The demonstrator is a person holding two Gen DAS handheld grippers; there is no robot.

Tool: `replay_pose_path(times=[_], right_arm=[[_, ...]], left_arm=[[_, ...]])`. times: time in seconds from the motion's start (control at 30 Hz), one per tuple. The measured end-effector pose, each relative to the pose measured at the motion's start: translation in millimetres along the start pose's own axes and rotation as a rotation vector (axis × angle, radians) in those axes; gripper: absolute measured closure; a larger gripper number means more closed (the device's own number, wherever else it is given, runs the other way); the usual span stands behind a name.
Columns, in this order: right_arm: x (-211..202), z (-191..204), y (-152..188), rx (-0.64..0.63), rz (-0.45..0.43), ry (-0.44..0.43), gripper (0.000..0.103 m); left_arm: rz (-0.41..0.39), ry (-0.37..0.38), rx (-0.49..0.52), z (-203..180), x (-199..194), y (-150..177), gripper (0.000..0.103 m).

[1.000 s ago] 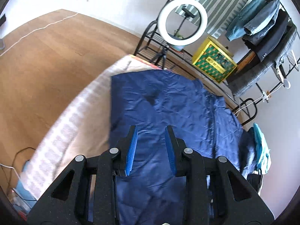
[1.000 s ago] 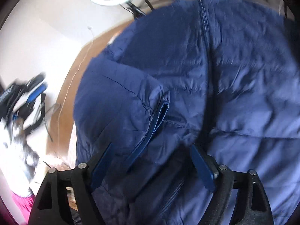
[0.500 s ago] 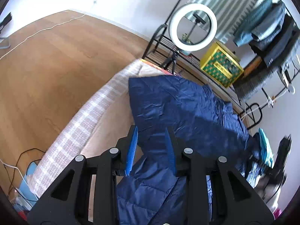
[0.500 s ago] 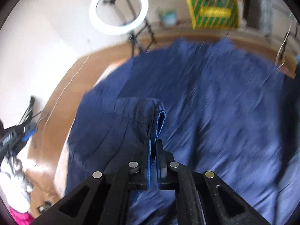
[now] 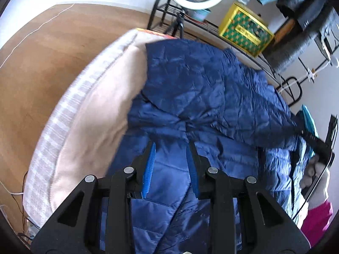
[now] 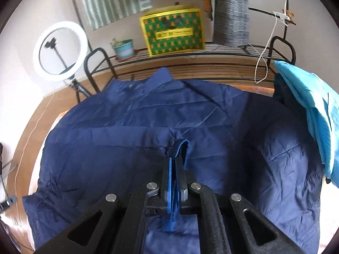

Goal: Fold large clothes

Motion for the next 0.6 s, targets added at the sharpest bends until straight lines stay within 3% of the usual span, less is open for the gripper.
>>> replay_pose_path(times=[0.27,0.47,0.53,0.6], right_arm=[[40,9,12,-0.047,0.047,0.026,0.102],[66,2,33,-0.081,0.107,0.092,0.101],[66,1,35,-0.081,0.109,0.073,0.097],[58,-2,33,-0.076,0.108,0.078,0.075]], left_arm=[[-0.011,0.015,0.041,-25,1,1,0.073],[-0.026,0.007,0.018,-17,-4,-8,0.073],[-0.037,0.006,0.015,-13,-10,-12,0.073],[-0.060,-0.001,0.000,-5,-18,-17,0.073]])
Point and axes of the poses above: each gripper's, at about its wrist camera, not at the fingertips, and x roughly the way its jaws point, z to its left, y to its underside, the point moved 10 cm from there along x, roughly the way its jaws point, and after that the axes turned 10 degrees about y, right-handed, at the moved point
